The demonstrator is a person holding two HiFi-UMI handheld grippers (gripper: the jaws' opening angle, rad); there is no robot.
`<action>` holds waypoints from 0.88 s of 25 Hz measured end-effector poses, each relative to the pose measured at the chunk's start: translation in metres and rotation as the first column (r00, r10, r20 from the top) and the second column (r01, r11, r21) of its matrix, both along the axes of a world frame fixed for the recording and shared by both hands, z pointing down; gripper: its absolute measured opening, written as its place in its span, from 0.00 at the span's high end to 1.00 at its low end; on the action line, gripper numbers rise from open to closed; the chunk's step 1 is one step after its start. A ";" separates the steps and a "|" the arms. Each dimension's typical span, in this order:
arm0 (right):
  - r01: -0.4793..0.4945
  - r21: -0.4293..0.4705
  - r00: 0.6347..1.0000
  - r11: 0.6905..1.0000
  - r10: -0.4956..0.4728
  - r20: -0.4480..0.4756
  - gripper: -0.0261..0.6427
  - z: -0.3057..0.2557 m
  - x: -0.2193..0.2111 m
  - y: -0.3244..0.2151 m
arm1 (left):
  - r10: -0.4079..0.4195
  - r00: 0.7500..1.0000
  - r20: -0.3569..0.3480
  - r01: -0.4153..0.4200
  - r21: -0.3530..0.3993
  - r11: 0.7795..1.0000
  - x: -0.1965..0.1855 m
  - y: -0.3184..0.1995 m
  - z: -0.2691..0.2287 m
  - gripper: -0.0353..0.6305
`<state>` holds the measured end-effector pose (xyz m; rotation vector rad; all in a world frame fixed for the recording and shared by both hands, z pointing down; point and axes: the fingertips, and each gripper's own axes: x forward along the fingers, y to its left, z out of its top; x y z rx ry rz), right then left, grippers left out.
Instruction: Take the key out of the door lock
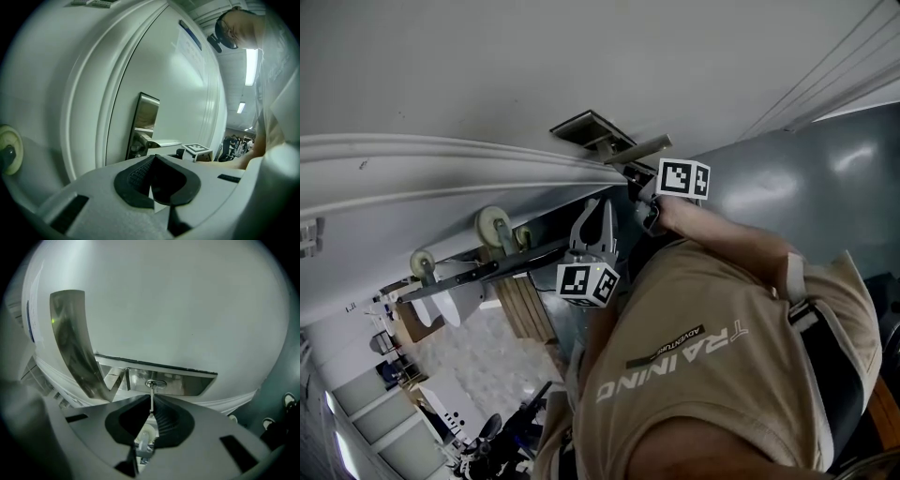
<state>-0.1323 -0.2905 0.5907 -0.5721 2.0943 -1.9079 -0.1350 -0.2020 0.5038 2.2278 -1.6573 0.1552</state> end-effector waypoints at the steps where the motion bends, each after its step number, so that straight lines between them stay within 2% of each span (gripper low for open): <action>1: 0.005 0.000 1.000 1.000 -0.005 0.000 0.93 0.000 0.000 0.001 | -0.001 1.000 -0.003 0.001 -0.003 1.000 -0.001 0.001 0.001 0.93; 6: 0.011 -0.026 0.998 1.000 -0.009 0.065 0.93 -0.002 0.000 0.001 | 0.018 1.000 -0.018 -0.018 0.001 1.000 0.004 0.000 0.003 0.93; 11: -0.014 -0.014 0.999 1.000 0.015 0.038 0.93 -0.002 0.003 0.003 | 0.027 0.999 -0.019 -0.027 0.001 1.000 0.008 0.006 0.001 0.93; 17: -0.027 -0.020 0.999 0.999 0.027 0.036 0.93 -0.002 0.003 0.002 | 0.011 1.000 -0.011 -0.011 -0.033 0.999 0.002 0.012 0.010 0.93; 22: 0.004 -0.007 1.000 1.000 -0.004 0.025 0.93 -0.002 0.005 0.005 | 0.032 0.999 -0.011 -0.033 -0.037 0.999 0.007 0.010 0.011 0.93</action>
